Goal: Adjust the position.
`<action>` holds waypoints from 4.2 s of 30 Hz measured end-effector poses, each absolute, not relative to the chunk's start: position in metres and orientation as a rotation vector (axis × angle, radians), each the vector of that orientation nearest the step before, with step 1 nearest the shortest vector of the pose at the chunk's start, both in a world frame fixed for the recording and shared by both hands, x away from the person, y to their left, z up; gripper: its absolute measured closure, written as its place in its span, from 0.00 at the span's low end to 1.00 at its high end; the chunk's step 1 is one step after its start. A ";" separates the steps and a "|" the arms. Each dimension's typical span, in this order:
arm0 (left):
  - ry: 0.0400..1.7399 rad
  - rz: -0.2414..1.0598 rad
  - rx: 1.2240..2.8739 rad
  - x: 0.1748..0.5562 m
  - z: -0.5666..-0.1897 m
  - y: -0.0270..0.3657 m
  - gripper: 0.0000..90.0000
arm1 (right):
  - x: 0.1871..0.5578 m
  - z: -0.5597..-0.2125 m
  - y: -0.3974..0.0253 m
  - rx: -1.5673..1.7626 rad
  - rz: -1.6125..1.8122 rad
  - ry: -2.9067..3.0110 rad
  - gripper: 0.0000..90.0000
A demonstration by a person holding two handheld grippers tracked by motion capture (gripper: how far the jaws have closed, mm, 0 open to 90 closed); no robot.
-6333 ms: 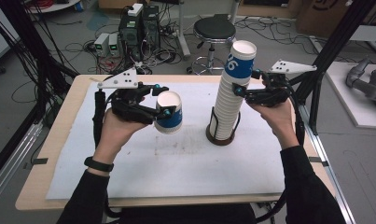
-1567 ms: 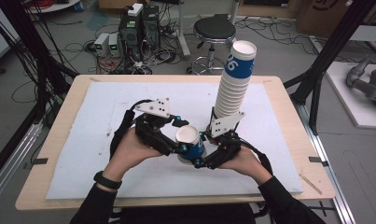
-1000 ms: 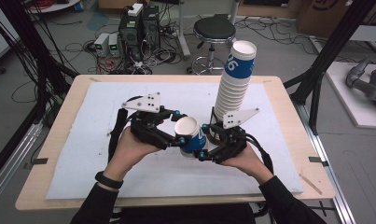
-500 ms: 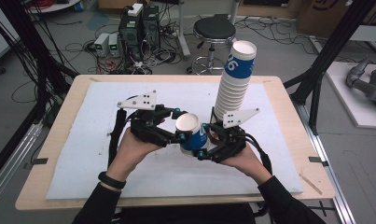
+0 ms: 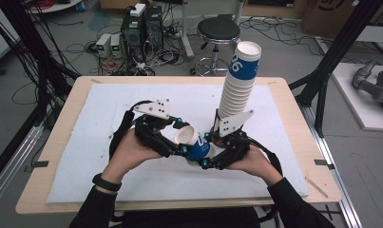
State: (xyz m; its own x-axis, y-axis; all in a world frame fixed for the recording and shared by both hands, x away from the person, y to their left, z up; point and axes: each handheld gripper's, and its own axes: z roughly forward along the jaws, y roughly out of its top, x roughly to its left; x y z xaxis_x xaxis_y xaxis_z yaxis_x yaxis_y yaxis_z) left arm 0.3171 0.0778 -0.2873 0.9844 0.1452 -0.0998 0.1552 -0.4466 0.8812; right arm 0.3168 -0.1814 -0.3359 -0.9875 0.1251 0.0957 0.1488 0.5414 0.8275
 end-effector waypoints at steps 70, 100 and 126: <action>0.238 -0.092 1.933 0.327 -0.293 0.090 0.33 | 0.321 -0.315 -0.204 -0.343 -1.589 -2.662 0.19; 0.227 -0.082 1.727 0.329 -0.298 0.098 0.33 | 0.324 -0.315 -0.212 -0.432 -1.847 -2.422 0.21; 0.204 -0.062 2.111 0.324 -0.300 0.080 0.32 | 0.322 -0.315 -0.204 -0.337 -1.585 -2.640 0.24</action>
State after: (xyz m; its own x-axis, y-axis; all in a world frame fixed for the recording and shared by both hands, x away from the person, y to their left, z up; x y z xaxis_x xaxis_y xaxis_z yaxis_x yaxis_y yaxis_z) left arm 0.3240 0.0804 -0.2998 0.9846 0.1207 -0.1262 0.1705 -0.5094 0.8435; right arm 0.3223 -0.2043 -0.3152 -0.9754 0.1628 0.1488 0.2079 0.4530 0.8669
